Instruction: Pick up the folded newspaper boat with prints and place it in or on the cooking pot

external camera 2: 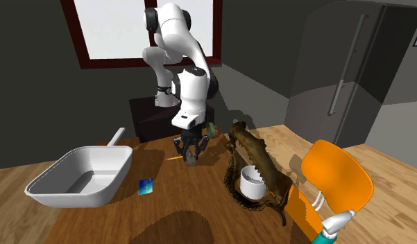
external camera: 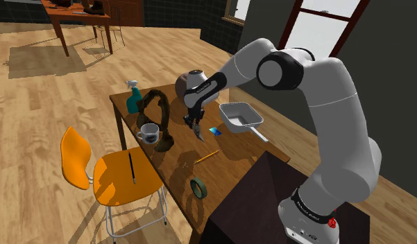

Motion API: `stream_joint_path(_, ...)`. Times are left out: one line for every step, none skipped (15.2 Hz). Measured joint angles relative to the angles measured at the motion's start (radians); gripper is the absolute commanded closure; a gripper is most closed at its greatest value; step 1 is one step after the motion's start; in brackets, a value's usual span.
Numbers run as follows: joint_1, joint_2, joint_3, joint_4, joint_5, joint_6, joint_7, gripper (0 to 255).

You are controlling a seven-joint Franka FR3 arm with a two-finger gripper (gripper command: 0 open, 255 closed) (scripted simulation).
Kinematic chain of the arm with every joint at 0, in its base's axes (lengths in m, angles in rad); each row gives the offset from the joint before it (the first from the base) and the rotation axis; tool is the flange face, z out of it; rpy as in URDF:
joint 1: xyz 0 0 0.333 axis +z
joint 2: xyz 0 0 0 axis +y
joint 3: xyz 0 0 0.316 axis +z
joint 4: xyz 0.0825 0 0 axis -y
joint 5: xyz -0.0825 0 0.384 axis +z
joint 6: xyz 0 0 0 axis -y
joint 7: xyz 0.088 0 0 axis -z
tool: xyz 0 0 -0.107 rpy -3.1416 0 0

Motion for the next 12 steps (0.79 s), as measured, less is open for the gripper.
stream_joint_path(0.001, -0.014, 0.0, -0.008, 0.0, -0.006, 0.0, 255)
stream_joint_path(-0.001, -0.023, 0.0, -0.009, 0.0, -0.014, -0.002, 255)
stream_joint_path(-0.001, -0.032, 0.001, -0.009, 0.001, -0.023, -0.003, 255)
stream_joint_path(0.001, -0.042, 0.001, -0.01, 0.001, -0.032, -0.002, 255)
stream_joint_path(0.001, -0.049, 0.001, -0.008, 0.001, -0.04, -0.003, 255)
stream_joint_path(0.002, -0.06, 0.001, -0.014, 0.001, -0.046, -0.003, 255)
stream_joint_path(0.002, -0.07, 0.001, -0.016, 0.002, -0.053, -0.004, 255)
stream_joint_path(0.001, -0.077, 0.002, -0.015, 0.002, -0.062, -0.005, 255)
stream_joint_path(-0.001, -0.089, 0.002, -0.015, 0.003, -0.074, -0.008, 255)
stream_joint_path(0.0, -0.098, 0.002, -0.018, 0.003, -0.08, -0.008, 255)
stream_joint_path(-0.001, -0.109, 0.002, -0.021, 0.003, -0.087, -0.011, 255)
stream_joint_path(0.0, -0.118, 0.002, -0.022, 0.003, -0.096, -0.009, 255)
